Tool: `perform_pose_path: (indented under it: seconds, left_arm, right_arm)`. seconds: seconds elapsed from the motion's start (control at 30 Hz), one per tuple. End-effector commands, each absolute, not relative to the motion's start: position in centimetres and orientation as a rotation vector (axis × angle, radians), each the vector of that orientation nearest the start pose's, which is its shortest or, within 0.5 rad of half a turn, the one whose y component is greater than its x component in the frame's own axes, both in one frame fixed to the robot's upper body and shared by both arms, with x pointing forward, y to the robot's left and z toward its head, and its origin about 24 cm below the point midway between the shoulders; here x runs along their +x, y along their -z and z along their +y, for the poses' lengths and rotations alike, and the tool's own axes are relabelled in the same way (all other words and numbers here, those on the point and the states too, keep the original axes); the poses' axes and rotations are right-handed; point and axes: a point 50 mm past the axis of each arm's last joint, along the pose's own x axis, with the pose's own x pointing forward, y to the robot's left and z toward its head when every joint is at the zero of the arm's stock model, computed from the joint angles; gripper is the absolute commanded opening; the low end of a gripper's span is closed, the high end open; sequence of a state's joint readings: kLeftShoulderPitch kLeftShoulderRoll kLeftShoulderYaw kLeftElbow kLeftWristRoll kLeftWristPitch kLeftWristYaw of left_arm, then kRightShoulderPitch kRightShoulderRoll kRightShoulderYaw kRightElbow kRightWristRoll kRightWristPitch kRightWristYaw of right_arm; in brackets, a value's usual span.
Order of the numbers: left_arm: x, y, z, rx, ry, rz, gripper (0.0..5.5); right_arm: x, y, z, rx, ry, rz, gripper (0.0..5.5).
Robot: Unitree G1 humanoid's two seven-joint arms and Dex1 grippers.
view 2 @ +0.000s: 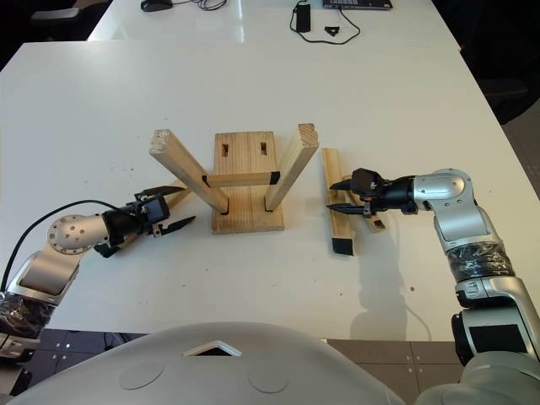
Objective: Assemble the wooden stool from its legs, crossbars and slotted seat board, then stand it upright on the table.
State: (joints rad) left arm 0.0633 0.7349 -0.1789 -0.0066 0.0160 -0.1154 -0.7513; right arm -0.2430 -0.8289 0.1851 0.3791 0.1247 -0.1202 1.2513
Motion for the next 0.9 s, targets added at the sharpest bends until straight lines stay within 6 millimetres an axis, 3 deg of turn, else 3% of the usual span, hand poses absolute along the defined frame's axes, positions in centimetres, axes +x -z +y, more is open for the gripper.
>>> perform_pose_path:
  seconds: [0.03,0.17,0.27,0.37,0.53,0.73,0.9]
  left_arm:
    - [21.6,-1.8,23.7,0.719,0.854,0.434,3.51]
    - [23.0,-1.4,24.9,0.751,0.739,0.434,3.51]
    - [24.1,-1.4,24.8,0.729,0.688,0.405,3.51]
    - [24.7,-2.4,22.8,0.650,0.721,0.323,3.51]
    - [25.7,-5.9,18.7,0.565,0.816,0.144,3.51]
    - [23.2,-8.8,13.3,0.522,1.074,0.012,3.51]
    - [21.4,-8.4,12.8,0.559,1.177,0.063,3.51]
  right_arm:
    - [23.9,-4.2,-28.6,-0.621,-1.163,0.686,2.23]
    - [24.2,-5.0,-29.1,-0.627,-1.141,0.670,2.23]
    - [24.2,-5.4,-29.1,-0.638,-1.141,0.655,2.23]
    - [24.5,-6.4,-28.5,-0.647,-1.152,0.601,2.23]
    - [24.0,-8.4,-26.1,-0.633,-1.272,0.504,2.23]
    - [20.8,-7.1,-24.1,-0.525,-1.486,0.603,2.23]
    - [19.5,-6.3,-21.8,-0.459,-1.579,0.596,2.23]
